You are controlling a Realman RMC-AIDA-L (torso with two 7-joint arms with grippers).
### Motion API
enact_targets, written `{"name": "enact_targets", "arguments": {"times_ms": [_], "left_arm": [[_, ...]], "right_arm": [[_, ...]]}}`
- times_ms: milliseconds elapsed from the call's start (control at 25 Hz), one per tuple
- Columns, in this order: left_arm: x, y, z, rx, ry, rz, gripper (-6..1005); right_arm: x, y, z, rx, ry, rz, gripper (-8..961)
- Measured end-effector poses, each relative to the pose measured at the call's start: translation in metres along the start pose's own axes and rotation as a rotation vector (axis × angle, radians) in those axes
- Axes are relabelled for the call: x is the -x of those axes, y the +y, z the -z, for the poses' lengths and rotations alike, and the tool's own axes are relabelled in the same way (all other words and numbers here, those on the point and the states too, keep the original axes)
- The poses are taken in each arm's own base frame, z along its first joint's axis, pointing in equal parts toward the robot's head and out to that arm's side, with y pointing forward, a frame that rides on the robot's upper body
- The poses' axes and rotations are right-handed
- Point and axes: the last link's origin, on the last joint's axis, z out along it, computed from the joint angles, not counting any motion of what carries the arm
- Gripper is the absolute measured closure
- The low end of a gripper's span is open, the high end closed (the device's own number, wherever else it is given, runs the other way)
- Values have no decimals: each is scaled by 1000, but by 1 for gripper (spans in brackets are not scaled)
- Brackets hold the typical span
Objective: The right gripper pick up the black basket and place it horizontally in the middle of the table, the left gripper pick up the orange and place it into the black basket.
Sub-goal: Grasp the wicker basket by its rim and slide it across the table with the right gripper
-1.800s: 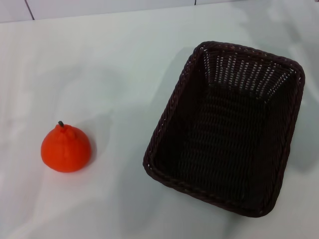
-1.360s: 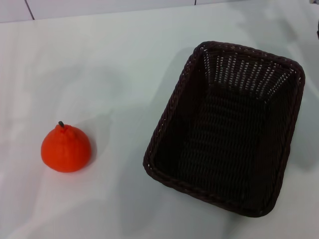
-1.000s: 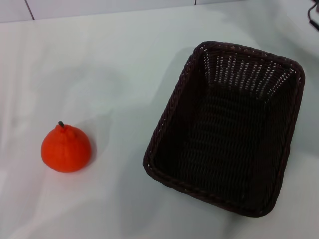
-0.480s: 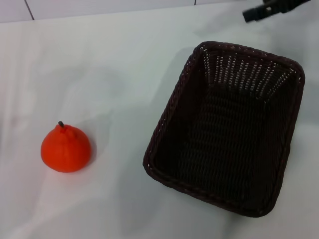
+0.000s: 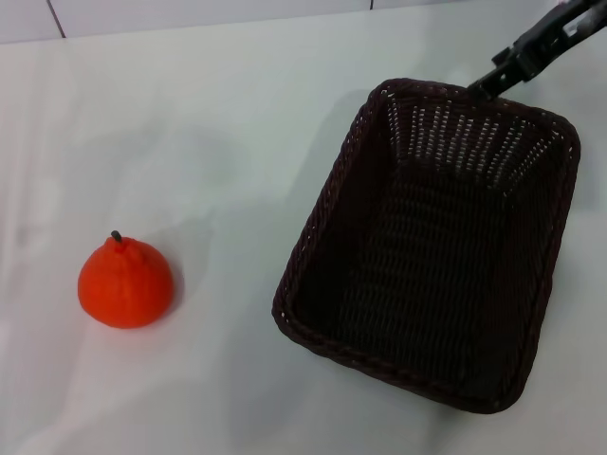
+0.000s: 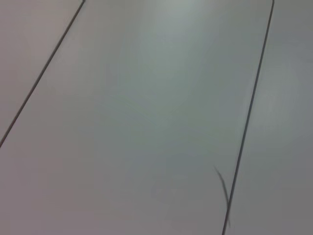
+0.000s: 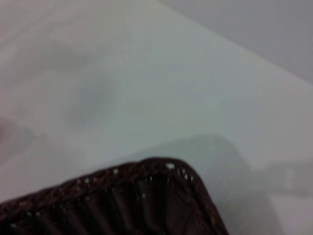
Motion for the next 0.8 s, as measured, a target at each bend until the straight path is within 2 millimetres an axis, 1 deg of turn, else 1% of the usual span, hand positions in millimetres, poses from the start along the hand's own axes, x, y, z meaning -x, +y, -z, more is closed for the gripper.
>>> {"name": "enact_targets", "arguments": {"times_ms": [240, 320, 680, 800], "left_arm": [[0, 1, -3, 6, 2, 3, 93], [1, 1, -6, 9, 0, 5, 93], [5, 2, -9, 2, -20, 12, 94], [6, 3, -10, 3, -23, 15, 94]], "right_arm": [[-2, 1, -25, 17, -26, 10, 204], [-3, 0, -31, 22, -29, 13, 205], [0, 0, -47, 25, -35, 32, 209], [2, -2, -49, 13, -45, 41, 331]]}}
